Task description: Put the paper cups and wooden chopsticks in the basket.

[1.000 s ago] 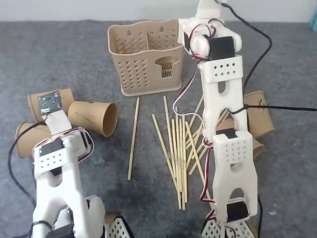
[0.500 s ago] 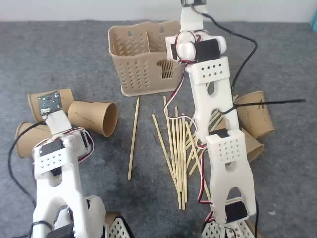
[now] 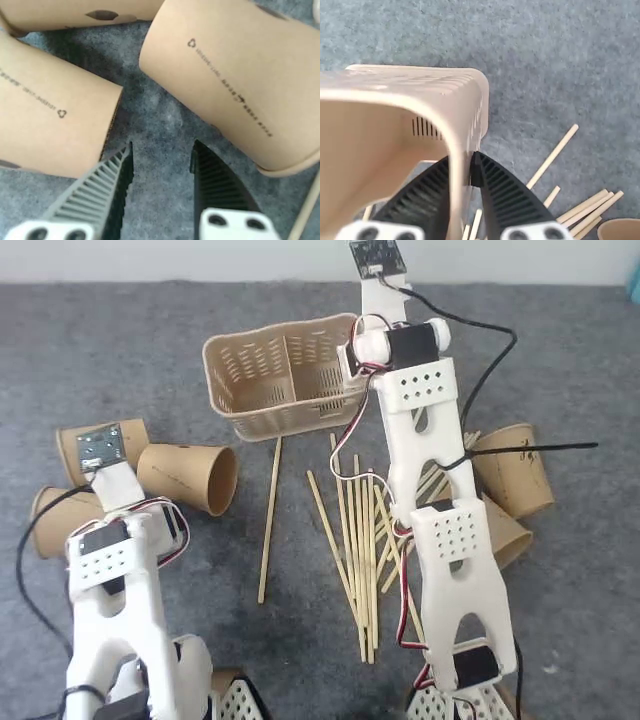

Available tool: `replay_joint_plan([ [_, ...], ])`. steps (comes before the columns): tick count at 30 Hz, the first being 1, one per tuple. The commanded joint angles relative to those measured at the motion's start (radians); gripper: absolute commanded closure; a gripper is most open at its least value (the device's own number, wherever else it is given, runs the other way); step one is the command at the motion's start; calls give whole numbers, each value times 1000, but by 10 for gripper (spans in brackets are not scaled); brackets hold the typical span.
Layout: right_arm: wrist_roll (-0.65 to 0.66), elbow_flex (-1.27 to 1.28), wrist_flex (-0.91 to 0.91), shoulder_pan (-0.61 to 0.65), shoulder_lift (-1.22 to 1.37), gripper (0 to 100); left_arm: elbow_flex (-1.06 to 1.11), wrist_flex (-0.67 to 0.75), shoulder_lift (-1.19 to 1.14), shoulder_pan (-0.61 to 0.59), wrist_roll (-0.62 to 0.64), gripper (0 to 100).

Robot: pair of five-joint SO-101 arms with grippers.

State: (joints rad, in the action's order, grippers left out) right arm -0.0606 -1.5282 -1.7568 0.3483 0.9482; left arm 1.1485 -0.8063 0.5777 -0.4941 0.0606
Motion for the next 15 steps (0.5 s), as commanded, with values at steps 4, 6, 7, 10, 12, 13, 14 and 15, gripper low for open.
replay_joint_plan([
  [4,-29,230,-45,-7,-197,993,-2,23,31,-3,15,819],
  [6,-32,362,-44,1,-282,993,-2,23,31,-3,15,819],
  [7,-40,420,-44,4,-325,993,-2,23,31,-3,15,819],
  [10,-72,551,-44,2,-449,993,-2,23,31,-3,15,819],
  [12,-78,615,-44,1,-516,993,-2,23,31,-3,15,819],
  [13,-80,644,-44,-1,-547,993,-2,23,31,-3,15,819],
  [14,-80,669,-44,-1,-573,993,-2,23,32,-3,15,819],
  [15,-80,689,-44,-2,-593,993,-2,23,32,-3,15,819],
])
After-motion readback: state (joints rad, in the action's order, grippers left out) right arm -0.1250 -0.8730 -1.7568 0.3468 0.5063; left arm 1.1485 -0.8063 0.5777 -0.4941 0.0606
